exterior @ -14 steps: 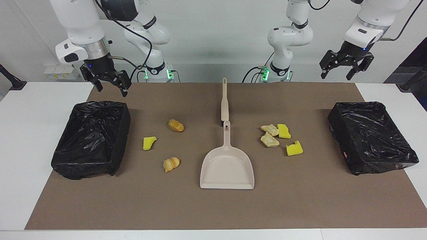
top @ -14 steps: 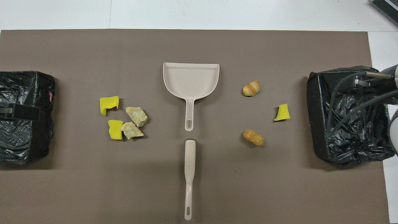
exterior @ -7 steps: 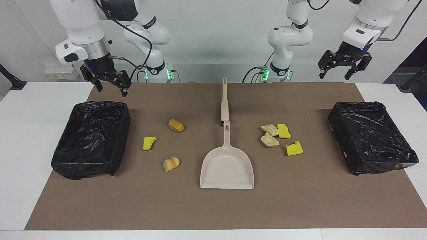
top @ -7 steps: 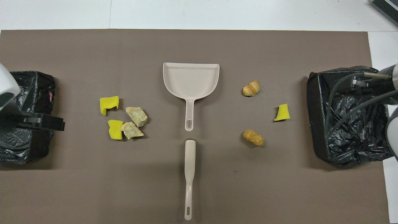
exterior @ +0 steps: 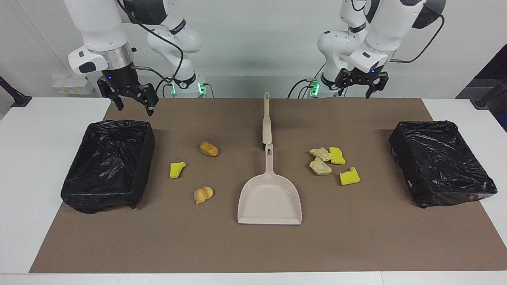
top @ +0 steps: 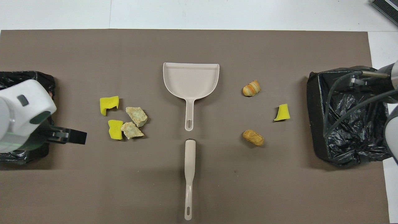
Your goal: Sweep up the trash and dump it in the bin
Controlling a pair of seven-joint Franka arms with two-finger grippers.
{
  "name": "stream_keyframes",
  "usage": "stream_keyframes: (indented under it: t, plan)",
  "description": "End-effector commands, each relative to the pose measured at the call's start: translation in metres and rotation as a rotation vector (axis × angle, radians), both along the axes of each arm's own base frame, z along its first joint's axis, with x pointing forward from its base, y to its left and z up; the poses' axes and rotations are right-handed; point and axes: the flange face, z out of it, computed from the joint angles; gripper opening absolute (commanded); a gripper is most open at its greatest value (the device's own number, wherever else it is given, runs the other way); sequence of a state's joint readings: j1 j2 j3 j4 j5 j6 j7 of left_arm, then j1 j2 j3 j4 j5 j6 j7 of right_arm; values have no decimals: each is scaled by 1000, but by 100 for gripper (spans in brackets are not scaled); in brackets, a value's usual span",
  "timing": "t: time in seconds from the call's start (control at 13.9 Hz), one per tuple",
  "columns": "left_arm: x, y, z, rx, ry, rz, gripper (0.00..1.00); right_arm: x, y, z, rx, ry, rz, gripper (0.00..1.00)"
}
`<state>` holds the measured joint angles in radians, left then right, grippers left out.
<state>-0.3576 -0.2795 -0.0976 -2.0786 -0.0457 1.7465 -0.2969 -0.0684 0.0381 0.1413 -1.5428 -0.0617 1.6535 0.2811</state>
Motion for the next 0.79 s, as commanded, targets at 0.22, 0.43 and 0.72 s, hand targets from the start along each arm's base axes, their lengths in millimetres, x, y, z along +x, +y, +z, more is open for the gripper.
stream_keyframes:
  t: [0.22, 0.43, 0.72]
  plan:
    - [-72, -100, -75, -42, -64, 49, 100, 73, 77, -54, 33, -40, 102, 100]
    - [-101, -156, -135, -31, -41, 37, 100, 90, 168, -99, 0, -55, 130, 100]
    - [-127, -182, -182, -26, -33, 30, 100, 101, 251, -142, 32, -66, 113, 100]
